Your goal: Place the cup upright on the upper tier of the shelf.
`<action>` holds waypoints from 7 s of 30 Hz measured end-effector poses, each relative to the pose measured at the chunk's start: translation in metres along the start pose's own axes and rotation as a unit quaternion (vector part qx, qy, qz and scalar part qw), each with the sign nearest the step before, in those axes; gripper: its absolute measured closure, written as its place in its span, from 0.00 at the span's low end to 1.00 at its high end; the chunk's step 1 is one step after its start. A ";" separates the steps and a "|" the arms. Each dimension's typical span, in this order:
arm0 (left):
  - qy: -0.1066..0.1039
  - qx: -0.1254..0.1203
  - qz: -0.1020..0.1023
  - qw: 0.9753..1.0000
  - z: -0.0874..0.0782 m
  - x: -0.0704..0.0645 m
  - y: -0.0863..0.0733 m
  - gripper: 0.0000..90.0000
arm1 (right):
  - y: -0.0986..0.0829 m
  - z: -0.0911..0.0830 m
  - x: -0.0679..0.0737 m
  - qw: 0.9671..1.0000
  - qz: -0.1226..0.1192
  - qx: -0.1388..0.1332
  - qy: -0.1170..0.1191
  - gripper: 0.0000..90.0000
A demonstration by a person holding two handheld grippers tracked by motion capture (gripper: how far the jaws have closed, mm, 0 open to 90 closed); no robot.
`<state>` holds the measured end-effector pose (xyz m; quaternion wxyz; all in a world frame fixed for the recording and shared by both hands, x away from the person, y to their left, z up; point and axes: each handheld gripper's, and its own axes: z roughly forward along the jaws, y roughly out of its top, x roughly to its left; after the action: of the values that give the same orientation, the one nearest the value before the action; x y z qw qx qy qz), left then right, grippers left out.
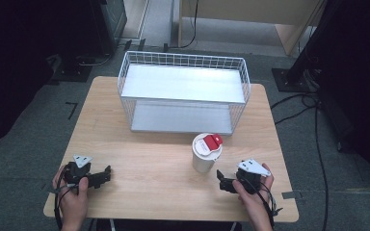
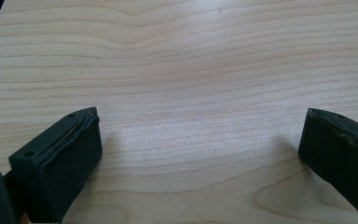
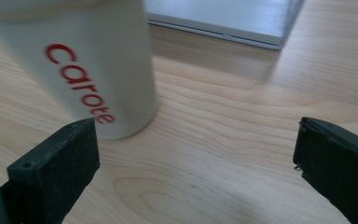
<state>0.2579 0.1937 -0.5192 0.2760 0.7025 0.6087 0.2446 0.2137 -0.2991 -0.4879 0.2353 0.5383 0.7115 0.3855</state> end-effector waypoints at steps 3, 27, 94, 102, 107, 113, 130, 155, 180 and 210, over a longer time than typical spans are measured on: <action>0.000 0.000 0.000 1.000 0.000 0.000 0.000 0.00 | 0.003 0.002 0.008 1.000 -0.008 -0.003 0.011 0.00; 0.000 0.000 0.000 1.000 0.000 0.000 0.000 0.00 | 0.022 0.025 0.048 0.998 -0.013 -0.038 0.047 0.06; 0.000 0.000 0.000 1.000 0.000 0.000 0.000 0.00 | 0.028 0.040 0.069 0.983 0.009 -0.180 0.034 0.12; 0.000 0.000 0.000 1.000 0.000 0.000 0.000 0.00 | 0.049 0.028 0.072 0.978 0.002 -0.206 0.041 0.12; 0.000 0.000 0.000 1.000 0.000 0.000 0.000 0.00 | 0.062 0.022 0.075 0.976 -0.005 -0.215 0.042 0.12; 0.000 -0.001 0.000 1.000 0.000 0.000 0.000 0.00 | 0.077 0.017 0.077 0.974 -0.014 -0.221 0.041 0.12; 0.000 0.000 0.000 1.000 0.000 0.000 0.000 0.00 | 0.127 0.005 0.079 0.965 -0.021 -0.257 0.049 0.13; 0.000 0.000 0.000 1.000 0.000 0.000 0.000 0.00 | 0.204 0.002 0.073 0.951 -0.025 -0.306 0.039 0.13; 0.000 0.000 0.000 1.000 0.000 0.000 0.000 0.00 | 0.253 0.061 0.061 0.954 -0.017 -0.299 0.019 0.13; 0.000 0.000 0.000 1.000 0.000 0.000 0.000 0.00 | 0.270 0.103 0.055 0.958 -0.017 -0.284 -0.020 0.13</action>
<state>0.2579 0.1938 -0.5191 0.2757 0.7027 0.6087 0.2443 0.4318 -0.1831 -0.3275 0.3994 0.4445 0.5770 0.5568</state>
